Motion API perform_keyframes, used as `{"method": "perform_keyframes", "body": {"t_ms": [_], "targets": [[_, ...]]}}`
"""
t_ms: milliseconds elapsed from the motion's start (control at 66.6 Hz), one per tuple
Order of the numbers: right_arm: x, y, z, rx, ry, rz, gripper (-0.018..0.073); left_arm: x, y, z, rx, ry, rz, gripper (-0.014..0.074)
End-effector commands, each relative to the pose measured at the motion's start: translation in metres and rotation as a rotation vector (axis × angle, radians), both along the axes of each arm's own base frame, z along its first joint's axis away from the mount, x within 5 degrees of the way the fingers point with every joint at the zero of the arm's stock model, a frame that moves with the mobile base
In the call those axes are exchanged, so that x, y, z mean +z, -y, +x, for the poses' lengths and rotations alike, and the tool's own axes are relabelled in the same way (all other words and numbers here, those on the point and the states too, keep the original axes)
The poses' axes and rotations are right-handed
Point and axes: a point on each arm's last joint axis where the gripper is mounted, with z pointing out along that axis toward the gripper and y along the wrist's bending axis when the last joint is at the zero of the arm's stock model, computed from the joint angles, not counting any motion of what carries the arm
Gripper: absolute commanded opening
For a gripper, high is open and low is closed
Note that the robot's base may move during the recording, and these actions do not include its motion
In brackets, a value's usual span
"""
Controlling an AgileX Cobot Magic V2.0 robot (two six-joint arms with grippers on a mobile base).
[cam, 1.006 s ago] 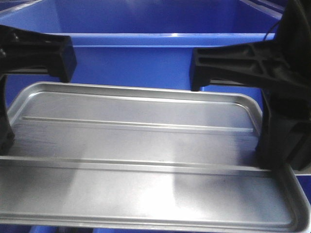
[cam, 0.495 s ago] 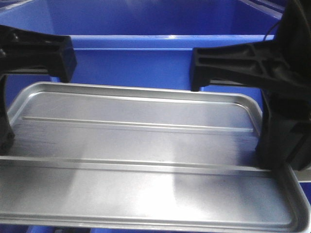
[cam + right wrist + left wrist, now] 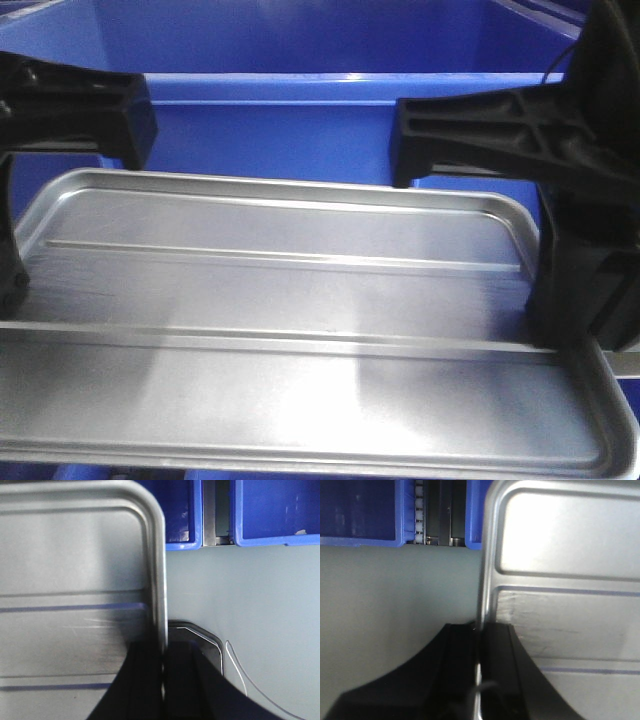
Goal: Grab silver tray and place in blue box
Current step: 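Carry the tray with both grippers over the blue bin, then lower the tray into the blue bin and open both grippers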
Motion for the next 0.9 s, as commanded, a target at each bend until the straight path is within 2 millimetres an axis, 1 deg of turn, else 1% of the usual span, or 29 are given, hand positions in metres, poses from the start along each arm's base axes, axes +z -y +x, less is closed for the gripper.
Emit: {"method": "perform_keyframes", "body": {"t_ms": [0,225,360,585,736,886], "targets": [[0.017,-0.004,0.004,0.030,0.078,0.080,0.0069,0.014,0.002,0.000,-0.016,0.047,-0.062,-0.0009],[0.020,-0.006,0.005,0.044,0.091,0.095,0.0069,0.014,0.002,0.000,-0.043,0.050,-0.057,-0.0008],[0.030,-0.008,0.006,0.076,0.110,0.097,0.0069,0.020,0.001,-0.001,-0.057,0.059,-0.078,-0.0008],[0.058,-0.014,0.009,0.127,0.158,0.125,0.0069,0.053,0.000,-0.001,-0.096,0.109,-0.136,-0.0008],[0.076,-0.013,0.010,0.142,0.174,0.107,0.0069,0.072,-0.001,0.000,-0.109,0.136,-0.145,-0.0008],[0.101,-0.016,0.012,0.192,0.232,0.134,0.0069,0.093,0.001,0.001,-0.158,0.183,-0.181,-0.0008]]}}
